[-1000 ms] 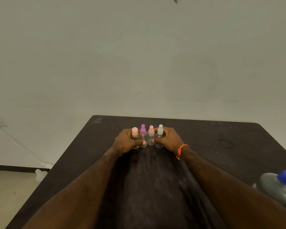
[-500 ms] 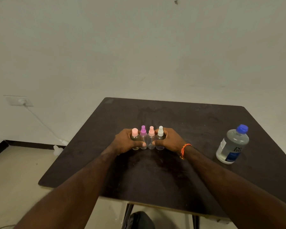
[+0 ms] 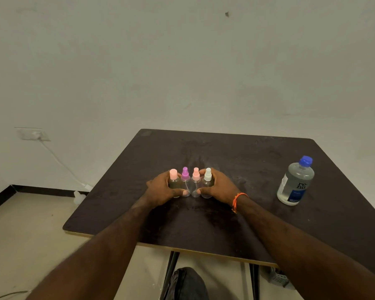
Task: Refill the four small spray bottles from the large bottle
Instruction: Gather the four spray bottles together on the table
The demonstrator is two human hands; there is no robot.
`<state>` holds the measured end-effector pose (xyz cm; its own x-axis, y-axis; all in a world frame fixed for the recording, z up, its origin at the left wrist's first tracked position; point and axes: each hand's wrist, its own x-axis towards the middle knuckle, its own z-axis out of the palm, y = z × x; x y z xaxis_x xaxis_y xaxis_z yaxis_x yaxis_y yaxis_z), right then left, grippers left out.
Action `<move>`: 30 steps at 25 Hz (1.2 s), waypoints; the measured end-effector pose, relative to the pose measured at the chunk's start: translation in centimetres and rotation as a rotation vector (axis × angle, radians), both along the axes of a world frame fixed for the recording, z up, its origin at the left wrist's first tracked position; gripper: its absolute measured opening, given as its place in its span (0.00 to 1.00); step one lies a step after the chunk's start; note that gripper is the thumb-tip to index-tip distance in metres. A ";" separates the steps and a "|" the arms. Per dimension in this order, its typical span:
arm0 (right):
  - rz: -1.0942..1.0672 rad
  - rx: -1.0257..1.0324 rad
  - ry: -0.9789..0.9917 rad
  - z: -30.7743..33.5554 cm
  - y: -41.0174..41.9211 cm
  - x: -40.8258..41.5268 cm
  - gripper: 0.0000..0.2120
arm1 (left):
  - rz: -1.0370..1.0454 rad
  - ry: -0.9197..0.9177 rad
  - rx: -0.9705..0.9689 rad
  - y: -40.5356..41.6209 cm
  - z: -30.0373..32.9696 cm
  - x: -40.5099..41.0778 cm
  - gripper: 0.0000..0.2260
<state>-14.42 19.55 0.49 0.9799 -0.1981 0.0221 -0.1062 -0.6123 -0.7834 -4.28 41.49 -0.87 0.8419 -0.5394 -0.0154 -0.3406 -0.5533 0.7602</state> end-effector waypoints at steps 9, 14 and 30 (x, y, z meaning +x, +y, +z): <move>-0.060 -0.029 0.063 -0.4 -0.9 -0.2 0.38 | 0.020 -0.072 0.058 0.9 -0.3 0.1 0.24; -0.009 -0.044 0.092 -0.3 -1.0 -1.4 0.49 | 0.010 -0.044 0.022 1.9 0.6 -0.6 0.53; -0.198 -0.445 -0.221 5.2 -6.2 -14.4 0.21 | -0.114 -0.557 -0.045 -7.2 7.3 -9.4 0.43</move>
